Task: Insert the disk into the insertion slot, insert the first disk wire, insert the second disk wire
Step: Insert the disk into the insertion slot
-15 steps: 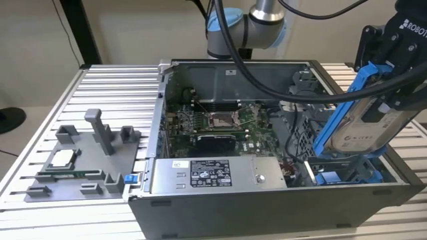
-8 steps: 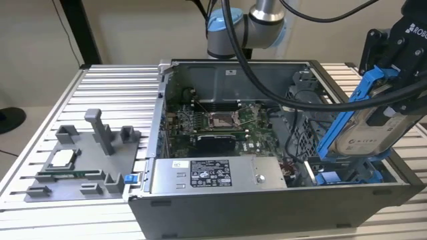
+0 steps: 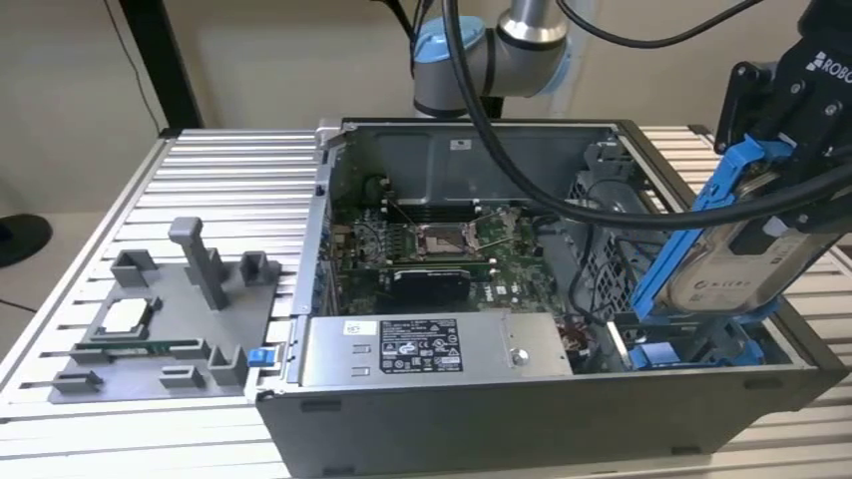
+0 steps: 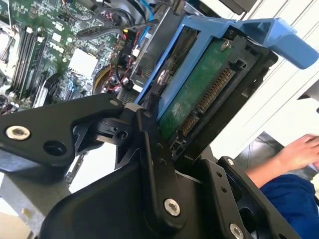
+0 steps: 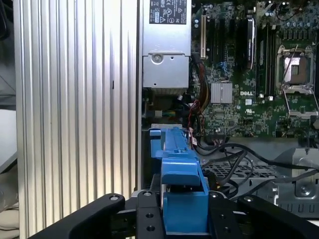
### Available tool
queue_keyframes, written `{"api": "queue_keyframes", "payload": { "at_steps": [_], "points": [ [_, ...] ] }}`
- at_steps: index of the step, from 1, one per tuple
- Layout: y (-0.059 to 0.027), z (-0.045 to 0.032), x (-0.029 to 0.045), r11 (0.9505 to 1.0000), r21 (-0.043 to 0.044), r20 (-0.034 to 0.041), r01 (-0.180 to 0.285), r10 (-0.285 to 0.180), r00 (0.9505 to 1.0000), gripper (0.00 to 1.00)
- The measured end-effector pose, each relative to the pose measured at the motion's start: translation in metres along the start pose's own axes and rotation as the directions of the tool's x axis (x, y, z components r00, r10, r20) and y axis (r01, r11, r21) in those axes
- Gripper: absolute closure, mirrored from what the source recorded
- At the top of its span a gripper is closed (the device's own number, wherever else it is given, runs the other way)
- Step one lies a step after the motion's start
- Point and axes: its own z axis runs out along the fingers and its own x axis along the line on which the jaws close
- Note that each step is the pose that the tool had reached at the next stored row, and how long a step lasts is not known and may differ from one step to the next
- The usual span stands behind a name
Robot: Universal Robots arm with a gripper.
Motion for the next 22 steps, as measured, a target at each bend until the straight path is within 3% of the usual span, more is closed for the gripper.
{"api": "queue_keyframes", "payload": {
  "at_steps": [6,22],
  "points": [
    [-0.0011,0.0106,-0.0001,1.0,0.0,0.0,0.0,0.0,1.0,1.0],
    [-0.0034,0.0271,-0.0042,1.0,0.0072,0.0004,0.0,0.0,1.0,1.0]
  ]
}}
